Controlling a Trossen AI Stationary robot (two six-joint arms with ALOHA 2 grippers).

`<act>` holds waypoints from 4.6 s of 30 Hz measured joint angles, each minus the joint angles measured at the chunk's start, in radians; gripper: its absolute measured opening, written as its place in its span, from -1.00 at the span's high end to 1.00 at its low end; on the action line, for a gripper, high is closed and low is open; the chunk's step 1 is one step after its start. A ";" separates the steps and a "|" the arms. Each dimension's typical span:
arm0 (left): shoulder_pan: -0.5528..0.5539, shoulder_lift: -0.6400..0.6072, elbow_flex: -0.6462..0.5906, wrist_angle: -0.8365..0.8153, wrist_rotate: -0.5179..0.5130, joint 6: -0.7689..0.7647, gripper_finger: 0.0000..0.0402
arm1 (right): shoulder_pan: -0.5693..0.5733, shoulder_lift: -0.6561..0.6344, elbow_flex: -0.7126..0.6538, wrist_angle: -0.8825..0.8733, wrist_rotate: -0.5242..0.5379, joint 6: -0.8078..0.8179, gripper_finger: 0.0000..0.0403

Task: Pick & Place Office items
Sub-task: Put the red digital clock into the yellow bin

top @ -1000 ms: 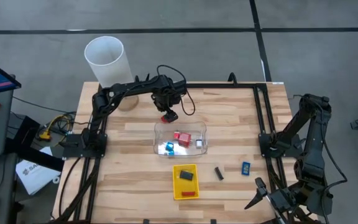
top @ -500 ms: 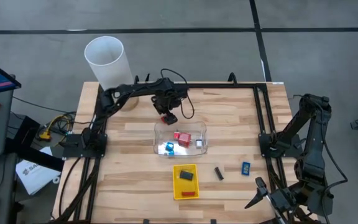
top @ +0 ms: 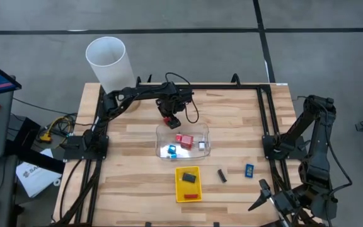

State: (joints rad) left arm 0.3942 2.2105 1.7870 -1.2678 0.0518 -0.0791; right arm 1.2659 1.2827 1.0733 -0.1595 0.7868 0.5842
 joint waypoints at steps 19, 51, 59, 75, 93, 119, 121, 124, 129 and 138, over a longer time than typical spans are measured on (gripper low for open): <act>0.006 -0.049 0.002 -0.050 -0.001 0.080 -0.35 | -0.033 0.000 0.000 0.051 0.030 -0.019 -0.31; 0.084 0.032 0.002 -0.050 0.030 0.125 -0.56 | -0.058 -0.073 0.000 -0.023 0.023 -0.061 -0.32; 0.075 0.064 0.001 -0.045 -0.005 0.135 -0.56 | -0.058 -0.074 0.000 -0.021 0.024 -0.061 -0.32; 0.037 0.063 0.035 -0.006 0.008 0.205 -0.56 | -0.058 -0.074 0.000 -0.022 0.023 -0.056 -0.32; 0.034 0.123 0.046 0.002 -0.041 0.188 -0.36 | -0.058 -0.074 0.000 -0.021 0.023 -0.034 -0.32; -0.067 -0.183 0.024 0.034 -0.023 0.179 0.27 | -0.056 -0.074 0.000 -0.024 0.022 -0.028 -0.32; -0.099 -0.214 0.002 0.018 -0.023 0.160 0.27 | -0.056 -0.074 0.000 -0.024 0.022 -0.023 -0.31; -0.150 -0.260 -0.044 0.015 -0.023 0.118 0.27 | -0.056 -0.074 0.000 -0.024 0.022 -0.020 -0.32; -0.265 -0.328 -0.134 0.014 -0.026 0.032 0.27 | -0.056 -0.073 0.000 -0.024 0.022 -0.016 -0.32; -0.500 -0.379 -0.196 0.070 -0.020 -0.148 0.27 | -0.056 -0.073 0.000 -0.030 0.022 -0.018 -0.32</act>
State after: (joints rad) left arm -0.1059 1.8317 1.5913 -1.1981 0.0316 -0.2268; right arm 1.2095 1.2095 1.0733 -0.1893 0.8089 0.5659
